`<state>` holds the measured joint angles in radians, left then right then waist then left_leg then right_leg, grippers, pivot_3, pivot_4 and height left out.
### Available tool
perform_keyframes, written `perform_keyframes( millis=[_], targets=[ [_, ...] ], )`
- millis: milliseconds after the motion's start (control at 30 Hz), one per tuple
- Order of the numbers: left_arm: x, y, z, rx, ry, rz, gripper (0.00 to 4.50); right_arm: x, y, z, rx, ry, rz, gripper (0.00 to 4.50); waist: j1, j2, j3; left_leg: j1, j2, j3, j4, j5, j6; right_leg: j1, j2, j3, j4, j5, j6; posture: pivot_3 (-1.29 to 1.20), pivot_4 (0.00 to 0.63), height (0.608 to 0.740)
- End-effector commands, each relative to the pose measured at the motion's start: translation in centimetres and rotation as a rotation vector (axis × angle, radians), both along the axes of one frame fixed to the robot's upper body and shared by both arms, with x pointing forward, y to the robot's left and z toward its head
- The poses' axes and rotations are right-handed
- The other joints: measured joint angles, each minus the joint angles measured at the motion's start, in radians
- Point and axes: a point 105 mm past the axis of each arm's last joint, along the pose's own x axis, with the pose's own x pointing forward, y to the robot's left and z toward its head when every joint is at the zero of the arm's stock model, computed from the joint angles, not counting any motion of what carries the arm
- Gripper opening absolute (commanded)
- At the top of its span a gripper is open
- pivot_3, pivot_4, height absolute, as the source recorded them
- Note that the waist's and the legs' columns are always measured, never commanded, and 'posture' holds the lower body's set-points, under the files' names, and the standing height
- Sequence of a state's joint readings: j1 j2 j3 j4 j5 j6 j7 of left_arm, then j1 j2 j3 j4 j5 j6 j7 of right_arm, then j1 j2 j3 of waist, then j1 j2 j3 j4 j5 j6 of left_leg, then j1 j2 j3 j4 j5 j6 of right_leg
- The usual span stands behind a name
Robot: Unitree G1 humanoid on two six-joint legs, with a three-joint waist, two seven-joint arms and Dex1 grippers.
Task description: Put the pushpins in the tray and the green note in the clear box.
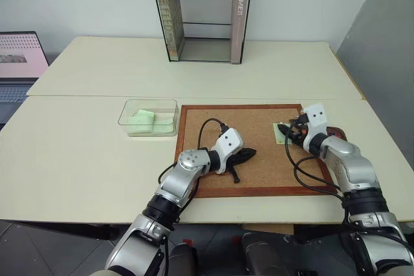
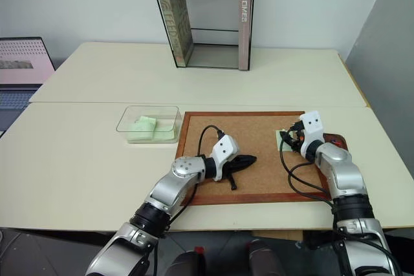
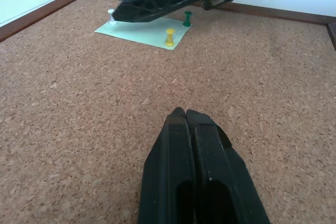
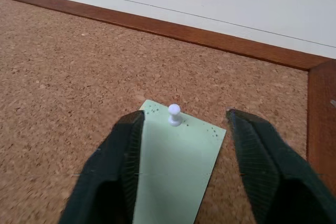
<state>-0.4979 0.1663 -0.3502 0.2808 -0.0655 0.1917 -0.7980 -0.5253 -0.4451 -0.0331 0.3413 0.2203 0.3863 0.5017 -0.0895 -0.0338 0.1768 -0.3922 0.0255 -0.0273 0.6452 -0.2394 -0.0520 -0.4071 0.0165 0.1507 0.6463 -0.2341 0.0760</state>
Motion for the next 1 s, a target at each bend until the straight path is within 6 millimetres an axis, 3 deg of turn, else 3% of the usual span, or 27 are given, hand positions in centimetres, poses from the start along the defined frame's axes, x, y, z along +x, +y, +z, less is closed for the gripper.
perform_keyframes(
  millis=[33, 267, 733, 1000],
  targets=[
    [-0.7, 0.3, -1.6, 0.046, 0.052, -0.010, 0.00, 0.7, 0.3, 1.1, -0.008, -0.046, 0.016, 1.51, 0.000, 0.000, 0.000, 0.000, 0.000, 0.000, 0.000, 0.000, 0.000, 0.000, 0.000, 0.000, 0.000, 0.000, 0.000, 0.00, 0.150, 0.740],
    [-0.7, 0.6, -1.8, 0.058, 0.058, -0.008, 0.00, 0.8, 0.4, 1.3, -0.001, -0.052, 0.014, 0.06, -0.001, 0.000, 0.000, 0.000, 0.000, 0.000, 0.000, 0.000, 0.000, 0.000, 0.000, 0.000, 0.000, 0.000, 0.000, 0.00, 0.150, 0.740],
    [-0.5, 0.5, -2.5, 0.085, 0.081, 0.010, 0.00, -0.9, 1.3, 4.4, 0.042, -0.130, 0.031, 0.06, 0.000, 0.001, 0.000, 0.000, 0.000, 0.000, 0.000, 0.000, 0.000, 0.000, 0.000, 0.000, 0.000, 0.000, 0.000, 0.00, 0.150, 0.740],
    [-0.9, 0.3, -2.8, 0.093, 0.097, -0.012, 0.00, -1.8, 0.7, 6.0, 0.058, -0.171, -0.016, 0.06, 0.000, 0.001, 0.000, 0.000, 0.000, 0.000, 0.000, 0.000, 0.000, 0.000, 0.000, 0.000, 0.000, 0.000, -0.001, 0.00, 0.150, 0.740]
  ],
)
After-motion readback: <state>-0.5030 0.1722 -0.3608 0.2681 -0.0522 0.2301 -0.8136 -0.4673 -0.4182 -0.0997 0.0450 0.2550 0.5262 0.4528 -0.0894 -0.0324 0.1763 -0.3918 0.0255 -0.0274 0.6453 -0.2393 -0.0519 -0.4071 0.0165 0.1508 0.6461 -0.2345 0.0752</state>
